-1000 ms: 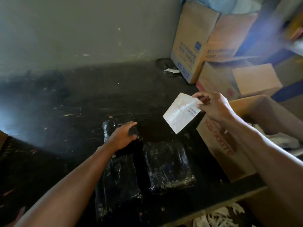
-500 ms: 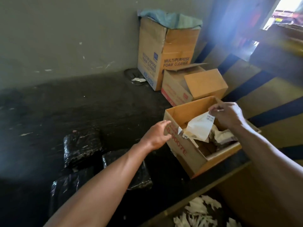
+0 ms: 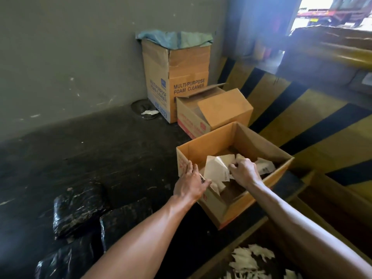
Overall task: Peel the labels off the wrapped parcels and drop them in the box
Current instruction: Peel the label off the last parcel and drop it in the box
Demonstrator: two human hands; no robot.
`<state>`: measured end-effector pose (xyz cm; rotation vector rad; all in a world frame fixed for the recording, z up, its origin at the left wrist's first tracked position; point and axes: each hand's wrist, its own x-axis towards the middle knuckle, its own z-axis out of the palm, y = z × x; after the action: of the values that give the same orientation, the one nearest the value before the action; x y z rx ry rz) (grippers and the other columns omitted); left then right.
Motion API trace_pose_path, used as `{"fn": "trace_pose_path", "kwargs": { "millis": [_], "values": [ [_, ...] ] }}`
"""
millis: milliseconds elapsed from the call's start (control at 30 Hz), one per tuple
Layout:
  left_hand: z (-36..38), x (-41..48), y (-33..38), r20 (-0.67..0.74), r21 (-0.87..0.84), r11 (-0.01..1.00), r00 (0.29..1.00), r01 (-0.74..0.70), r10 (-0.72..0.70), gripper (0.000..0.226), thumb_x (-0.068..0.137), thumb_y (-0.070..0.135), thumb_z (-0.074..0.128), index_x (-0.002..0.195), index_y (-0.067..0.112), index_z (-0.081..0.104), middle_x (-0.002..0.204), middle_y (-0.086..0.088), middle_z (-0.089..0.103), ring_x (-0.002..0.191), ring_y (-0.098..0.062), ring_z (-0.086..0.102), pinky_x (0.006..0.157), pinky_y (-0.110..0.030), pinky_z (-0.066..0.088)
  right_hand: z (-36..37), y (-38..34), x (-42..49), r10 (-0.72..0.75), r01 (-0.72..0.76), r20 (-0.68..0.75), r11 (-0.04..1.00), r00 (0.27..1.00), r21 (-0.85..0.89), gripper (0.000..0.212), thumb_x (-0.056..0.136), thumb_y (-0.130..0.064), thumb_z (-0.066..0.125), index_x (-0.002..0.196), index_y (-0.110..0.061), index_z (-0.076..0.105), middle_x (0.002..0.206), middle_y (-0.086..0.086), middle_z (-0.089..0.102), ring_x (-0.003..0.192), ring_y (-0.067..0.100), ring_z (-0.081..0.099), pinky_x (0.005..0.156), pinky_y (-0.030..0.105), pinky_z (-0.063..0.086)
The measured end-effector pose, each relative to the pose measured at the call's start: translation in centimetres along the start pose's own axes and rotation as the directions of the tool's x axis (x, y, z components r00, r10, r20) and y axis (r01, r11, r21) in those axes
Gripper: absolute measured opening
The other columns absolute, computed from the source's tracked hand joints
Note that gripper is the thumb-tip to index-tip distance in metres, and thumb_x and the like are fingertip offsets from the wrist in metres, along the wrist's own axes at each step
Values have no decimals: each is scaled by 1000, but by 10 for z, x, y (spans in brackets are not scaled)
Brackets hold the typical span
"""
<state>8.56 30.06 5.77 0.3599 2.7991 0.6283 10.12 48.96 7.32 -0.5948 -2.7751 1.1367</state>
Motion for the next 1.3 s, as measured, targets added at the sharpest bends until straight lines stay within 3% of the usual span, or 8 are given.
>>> {"fn": "trace_pose_path", "kwargs": {
  "millis": [267, 367, 533, 700, 800, 900, 1100, 1300],
  "values": [
    [2, 5, -3, -82, 30, 999, 996, -13, 16, 99, 82, 67, 60, 154, 12, 22, 162, -5, 14, 149, -20, 14, 115, -39, 28, 3, 9, 6, 31, -16, 155, 995, 987, -95, 12, 87, -21, 74, 83, -17, 63, 89, 8, 67, 95, 31, 67, 83, 38, 53],
    [4, 5, -5, -99, 21, 1000, 995, -21, 23, 99, 81, 67, 60, 154, 12, 22, 162, -4, 15, 149, -19, 15, 114, -39, 30, 4, 10, 2, -5, 16, 139, 997, 990, -75, 13, 87, -22, 75, 79, -21, 64, 83, -1, 63, 93, 29, 67, 78, 34, 52],
    [5, 5, -6, -80, -41, 999, 997, -12, 8, 93, 85, 62, 59, 155, 14, 21, 163, 0, 11, 147, -20, 22, 110, -41, 38, 7, 11, -6, -27, 26, 80, 1000, 996, 13, 17, 84, -27, 80, 87, -20, 64, 103, 6, 65, 92, 24, 66, 69, 42, 62],
    [-7, 7, -13, -113, -94, 994, 993, -48, 38, 68, 94, 44, 55, 150, 11, 34, 160, -2, 25, 145, -18, 28, 112, -37, 34, 11, 13, -12, -45, 46, 40, 999, 998, -18, 40, 82, -33, 81, 110, -10, 66, 115, 9, 65, 98, 21, 63, 78, 36, 58],
    [-17, 8, -18, -140, -179, 983, 990, -33, 8, 58, 92, 41, 58, 141, 13, 49, 148, -1, 46, 134, -22, 46, 105, -39, 45, 15, 11, -14, 32, -30, 58, 999, 998, -41, 58, 82, -42, 79, 128, -11, 61, 131, 10, 59, 112, 24, 60, 91, 44, 56],
    [-32, 6, -33, -183, -268, 963, 982, 5, -56, 46, 90, 40, 63, 130, 17, 57, 133, 0, 59, 120, -22, 58, 94, -37, 51, 21, 4, -16, 58, -54, 80, 997, 995, -46, 67, 82, -47, 77, 136, -13, 56, 139, 10, 54, 115, 25, 58, 92, 46, 55],
    [-77, -17, -116, -233, -335, 927, 939, 167, -253, 60, 93, 40, 62, 145, 17, 44, 142, -7, 53, 120, -21, 58, 99, -35, 47, 54, -51, -15, -30, 37, 86, 996, 996, -85, 74, 83, -56, 73, 142, -16, 52, 144, 10, 52, 128, 30, 52, 96, 50, 52],
    [-121, -75, -251, -243, -441, 808, 815, 390, -526, 59, 92, 42, 61, 145, 18, 45, 137, -6, 57, 119, -23, 57, 97, -34, 44, 133, -152, -30, -213, 227, 138, 969, 967, -96, 62, 86, -51, 70, 136, -17, 57, 136, 6, 58, 128, 26, 52, 104, 41, 43]
  ]
}}
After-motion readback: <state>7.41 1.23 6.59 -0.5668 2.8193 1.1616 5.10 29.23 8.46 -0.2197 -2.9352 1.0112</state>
